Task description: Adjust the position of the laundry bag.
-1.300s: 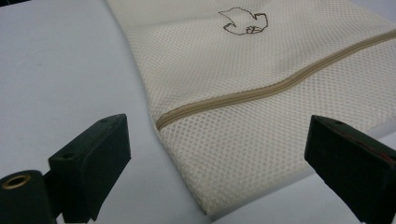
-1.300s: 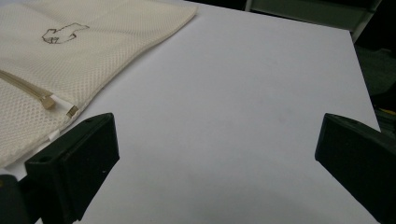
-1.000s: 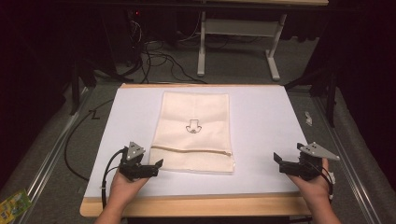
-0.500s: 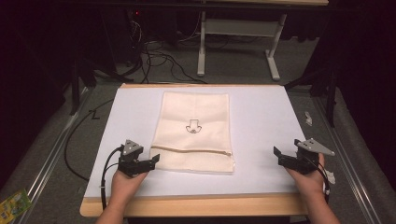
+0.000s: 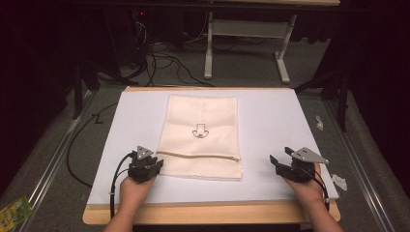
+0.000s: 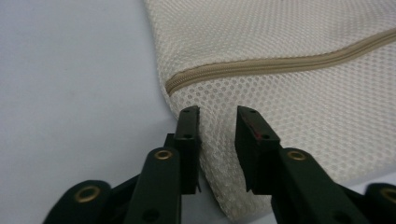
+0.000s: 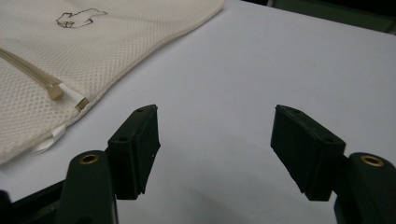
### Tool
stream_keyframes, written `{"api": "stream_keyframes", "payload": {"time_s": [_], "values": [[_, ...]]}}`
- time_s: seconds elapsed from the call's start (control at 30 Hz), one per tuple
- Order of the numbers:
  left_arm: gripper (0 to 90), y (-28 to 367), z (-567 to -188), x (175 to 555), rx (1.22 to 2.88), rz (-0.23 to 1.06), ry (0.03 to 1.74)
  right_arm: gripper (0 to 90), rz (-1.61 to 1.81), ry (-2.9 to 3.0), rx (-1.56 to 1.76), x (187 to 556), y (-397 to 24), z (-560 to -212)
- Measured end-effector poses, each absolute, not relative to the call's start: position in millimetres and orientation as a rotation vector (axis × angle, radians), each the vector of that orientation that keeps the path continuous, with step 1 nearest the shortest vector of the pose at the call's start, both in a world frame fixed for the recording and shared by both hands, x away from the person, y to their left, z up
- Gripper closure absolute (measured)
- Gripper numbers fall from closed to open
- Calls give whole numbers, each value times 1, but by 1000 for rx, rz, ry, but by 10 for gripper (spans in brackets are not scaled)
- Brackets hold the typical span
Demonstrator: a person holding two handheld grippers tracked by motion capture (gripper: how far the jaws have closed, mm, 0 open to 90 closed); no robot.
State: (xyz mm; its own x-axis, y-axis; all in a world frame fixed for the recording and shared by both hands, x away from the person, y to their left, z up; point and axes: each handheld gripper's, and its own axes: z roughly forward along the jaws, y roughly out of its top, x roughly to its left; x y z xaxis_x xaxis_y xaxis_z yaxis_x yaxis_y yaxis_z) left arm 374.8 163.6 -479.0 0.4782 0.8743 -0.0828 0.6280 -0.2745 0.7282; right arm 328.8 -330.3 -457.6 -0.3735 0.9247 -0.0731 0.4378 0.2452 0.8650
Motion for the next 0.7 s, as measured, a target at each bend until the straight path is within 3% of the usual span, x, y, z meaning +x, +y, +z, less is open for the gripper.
{"api": "stream_keyframes", "payload": {"time_s": [0.07,0.2,0.57,0.7], "values": [[815,163,-478,374,2019,408,1222,346,1056,1939,1242,329,-328,-458],[861,151,-477,368,2075,419,1158,381,1064,1960,1238,329,-324,-458],[863,98,-471,344,2196,353,952,461,1061,2055,1246,340,-307,-455],[779,98,-468,341,2200,386,917,463,1057,2064,1259,360,-294,-454]]}}
